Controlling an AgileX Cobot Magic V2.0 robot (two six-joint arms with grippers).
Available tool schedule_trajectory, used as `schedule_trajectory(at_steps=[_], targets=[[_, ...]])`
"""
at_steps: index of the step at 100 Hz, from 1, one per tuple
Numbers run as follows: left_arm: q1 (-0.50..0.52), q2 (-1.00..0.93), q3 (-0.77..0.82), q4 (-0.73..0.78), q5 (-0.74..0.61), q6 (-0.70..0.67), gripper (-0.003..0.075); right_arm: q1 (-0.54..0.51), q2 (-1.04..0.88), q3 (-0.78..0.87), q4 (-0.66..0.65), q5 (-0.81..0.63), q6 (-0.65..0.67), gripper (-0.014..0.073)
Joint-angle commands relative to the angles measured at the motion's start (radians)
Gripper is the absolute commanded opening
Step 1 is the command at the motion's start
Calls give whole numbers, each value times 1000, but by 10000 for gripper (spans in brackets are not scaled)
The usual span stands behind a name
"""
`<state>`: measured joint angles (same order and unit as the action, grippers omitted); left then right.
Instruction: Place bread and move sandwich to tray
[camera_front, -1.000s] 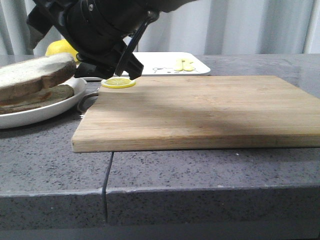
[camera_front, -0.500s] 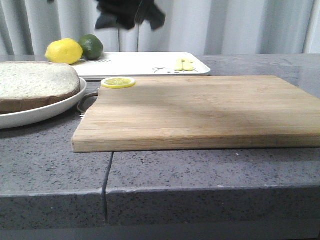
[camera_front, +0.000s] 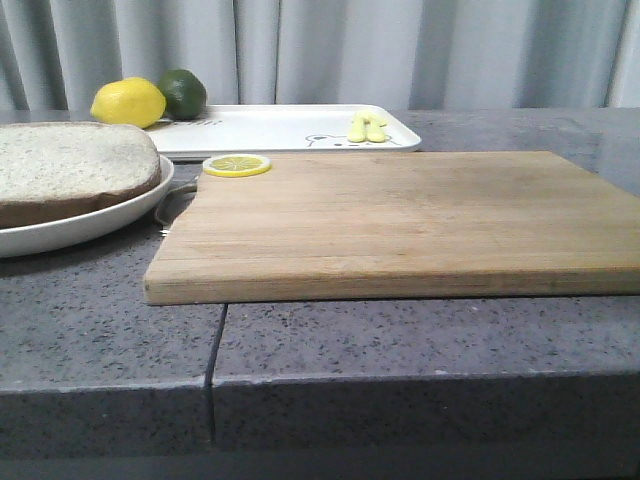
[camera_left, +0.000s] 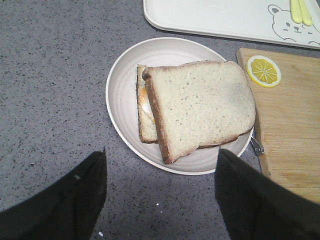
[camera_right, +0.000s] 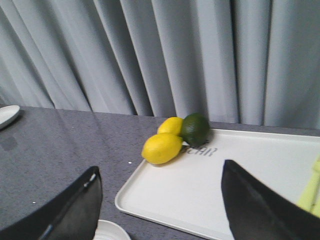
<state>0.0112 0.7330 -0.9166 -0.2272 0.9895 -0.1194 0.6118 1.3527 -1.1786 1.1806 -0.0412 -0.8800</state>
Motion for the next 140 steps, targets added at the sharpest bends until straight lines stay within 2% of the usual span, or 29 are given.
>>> schedule_trajectory(at_steps=[1,17,41,55,78,96,121,140], targets=[[-4,4,-34,-21,-53,1,427,-84,-101,24,-206,41,149,513],[-4,4,-34,-21,-53,1,427,-228,-221,130,-499,125,380,513],[-4,4,-34,-21,-53,1,427,-418,-416,278,-822,208,623,513],[-4,4,-34,-21,-53,1,427,-460,-552,373,-1005,215,753,513],[-4,4,-34,-21,-53,1,427,-473,-780,506,-1273,256,927,512],[-4,4,-34,-21,-53,1,427,-473,-914,586,-1315,352,955,512],[-4,4,-34,-21,-53,1,427,-473,-1078,661,-1315,356,959,511],[-4,4,-34,-21,-53,1,427,-473,-1088,661,-1315,359,959,511]])
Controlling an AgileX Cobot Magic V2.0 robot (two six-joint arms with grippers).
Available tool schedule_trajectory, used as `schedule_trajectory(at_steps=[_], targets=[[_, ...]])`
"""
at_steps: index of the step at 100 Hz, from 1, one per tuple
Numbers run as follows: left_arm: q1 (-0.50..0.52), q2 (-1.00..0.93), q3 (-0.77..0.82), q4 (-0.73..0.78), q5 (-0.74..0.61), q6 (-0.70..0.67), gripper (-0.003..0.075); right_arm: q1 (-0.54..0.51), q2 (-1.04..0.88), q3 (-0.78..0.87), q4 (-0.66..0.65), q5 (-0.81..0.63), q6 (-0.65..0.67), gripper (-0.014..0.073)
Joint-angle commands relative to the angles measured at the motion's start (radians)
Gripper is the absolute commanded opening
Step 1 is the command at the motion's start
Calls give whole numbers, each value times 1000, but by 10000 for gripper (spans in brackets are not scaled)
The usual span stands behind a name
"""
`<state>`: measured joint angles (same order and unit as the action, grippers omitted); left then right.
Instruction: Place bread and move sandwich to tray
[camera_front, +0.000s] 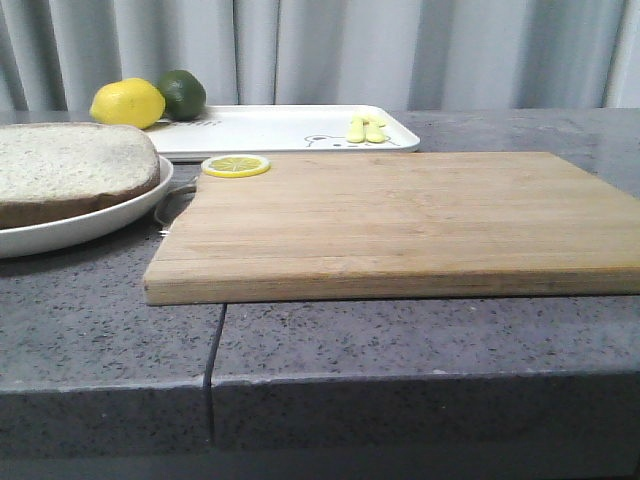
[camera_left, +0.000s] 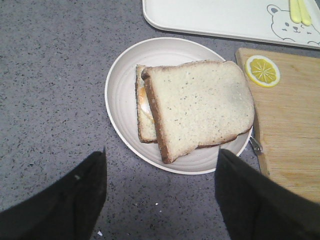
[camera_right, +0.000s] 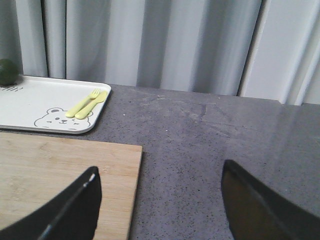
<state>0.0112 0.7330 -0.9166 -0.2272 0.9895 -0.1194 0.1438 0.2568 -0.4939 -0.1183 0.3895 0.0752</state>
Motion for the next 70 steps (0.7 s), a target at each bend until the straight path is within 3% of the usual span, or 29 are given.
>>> schedule_trajectory(at_steps=[1,70], targets=[[-4,4,-34,-21,-53,1,427,-5,8,-23,-16,-70,4,511],[-4,4,-34,-21,-53,1,427,-5,8,-23,-16,-53,4,511]])
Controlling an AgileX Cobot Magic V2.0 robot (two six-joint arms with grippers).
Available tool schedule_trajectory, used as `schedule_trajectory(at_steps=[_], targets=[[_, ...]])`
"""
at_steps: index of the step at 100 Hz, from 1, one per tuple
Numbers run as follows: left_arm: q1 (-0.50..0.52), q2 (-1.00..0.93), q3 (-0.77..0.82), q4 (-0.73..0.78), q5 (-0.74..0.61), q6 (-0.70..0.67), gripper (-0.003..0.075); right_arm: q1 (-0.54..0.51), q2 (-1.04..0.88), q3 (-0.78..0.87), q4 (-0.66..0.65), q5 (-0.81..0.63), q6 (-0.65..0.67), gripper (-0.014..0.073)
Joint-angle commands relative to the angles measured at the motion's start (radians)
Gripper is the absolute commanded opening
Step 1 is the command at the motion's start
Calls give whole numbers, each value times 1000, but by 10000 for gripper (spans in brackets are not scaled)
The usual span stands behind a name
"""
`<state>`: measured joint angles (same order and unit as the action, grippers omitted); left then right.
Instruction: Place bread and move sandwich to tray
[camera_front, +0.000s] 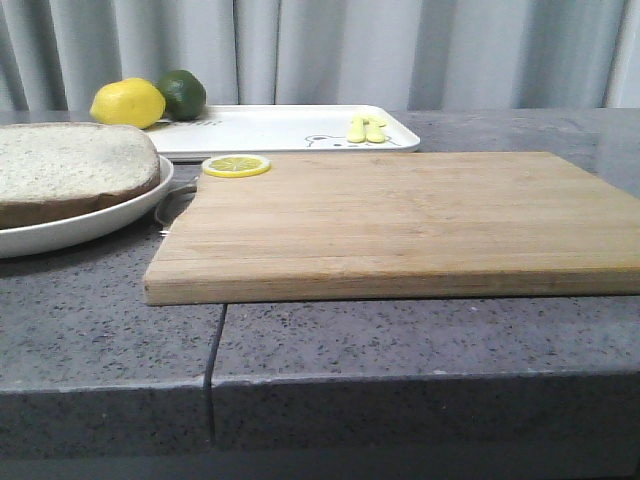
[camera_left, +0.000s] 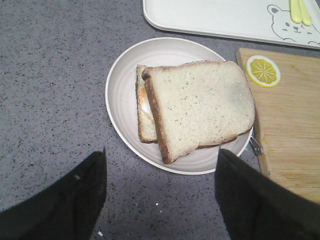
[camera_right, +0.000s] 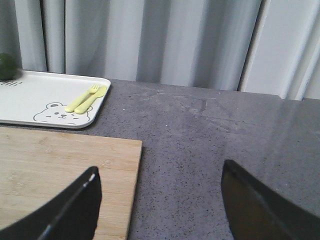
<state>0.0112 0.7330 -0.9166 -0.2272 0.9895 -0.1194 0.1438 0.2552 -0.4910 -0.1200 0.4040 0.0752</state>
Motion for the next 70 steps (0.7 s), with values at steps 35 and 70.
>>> schedule_trajectory(at_steps=[35,70], targets=[[-4,4,-34,-21,-57,1,427,-5,9,-26,-15,-68,4,511],[10,24,-34,7,-57,-8,427,-5,9,-26,-15,-69,4,511]])
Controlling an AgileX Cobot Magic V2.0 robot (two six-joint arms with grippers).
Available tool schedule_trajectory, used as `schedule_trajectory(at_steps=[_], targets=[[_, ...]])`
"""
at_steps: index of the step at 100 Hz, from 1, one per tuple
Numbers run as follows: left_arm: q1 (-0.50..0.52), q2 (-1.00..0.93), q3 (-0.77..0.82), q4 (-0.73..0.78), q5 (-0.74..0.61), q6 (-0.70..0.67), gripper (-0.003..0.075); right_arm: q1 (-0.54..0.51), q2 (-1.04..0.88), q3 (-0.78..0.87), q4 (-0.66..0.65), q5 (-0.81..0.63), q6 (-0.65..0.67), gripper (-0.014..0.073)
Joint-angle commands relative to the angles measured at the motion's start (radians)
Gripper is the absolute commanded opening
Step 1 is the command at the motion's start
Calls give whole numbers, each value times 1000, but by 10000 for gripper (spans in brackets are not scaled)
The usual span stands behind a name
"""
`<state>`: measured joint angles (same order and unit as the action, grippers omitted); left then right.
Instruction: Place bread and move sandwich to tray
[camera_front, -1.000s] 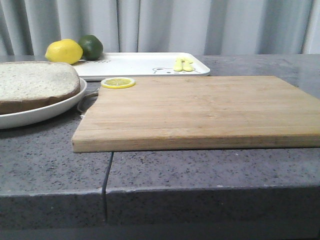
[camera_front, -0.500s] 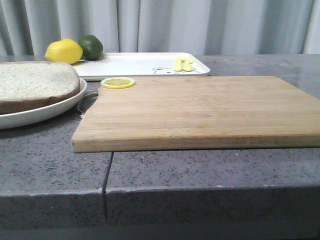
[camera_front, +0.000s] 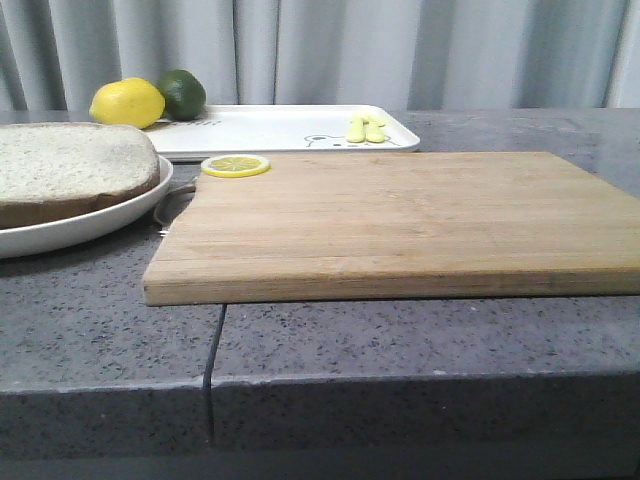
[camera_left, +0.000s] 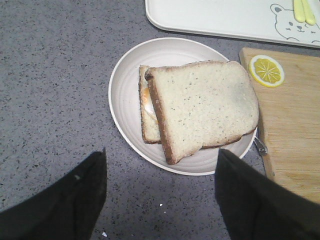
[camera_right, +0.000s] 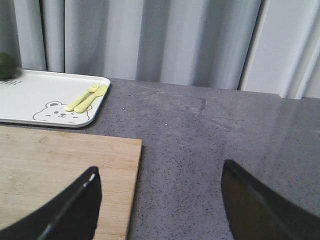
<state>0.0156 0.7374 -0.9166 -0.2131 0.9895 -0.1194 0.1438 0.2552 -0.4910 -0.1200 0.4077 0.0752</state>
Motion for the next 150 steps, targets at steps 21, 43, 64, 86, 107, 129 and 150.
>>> schedule_trajectory(at_steps=[21,43,64,86,107,129,150], targets=[[59,122,-34,-5,-82,-8,427,-5,9,-26,-15,-79,4,511],[81,223,-34,-11,-142,-8,427,-5,9,-26,-15,-79,4,511],[81,315,-34,-17,-183,-8,427,-5,9,-26,-15,-79,4,511],[81,392,-34,-39,-218,-8,427,-5,9,-26,-15,-79,4,511],[81,463,-34,-39,-233,-8,427,-5,9,-26,-15,-79,4,511],[81,531,-34,-52,-256,-8,427,-5,9,-26,-15,-79,4,511],[81,583,-34,-68,-275,-8,427,-5,9,-26,-15,-79,4,511]])
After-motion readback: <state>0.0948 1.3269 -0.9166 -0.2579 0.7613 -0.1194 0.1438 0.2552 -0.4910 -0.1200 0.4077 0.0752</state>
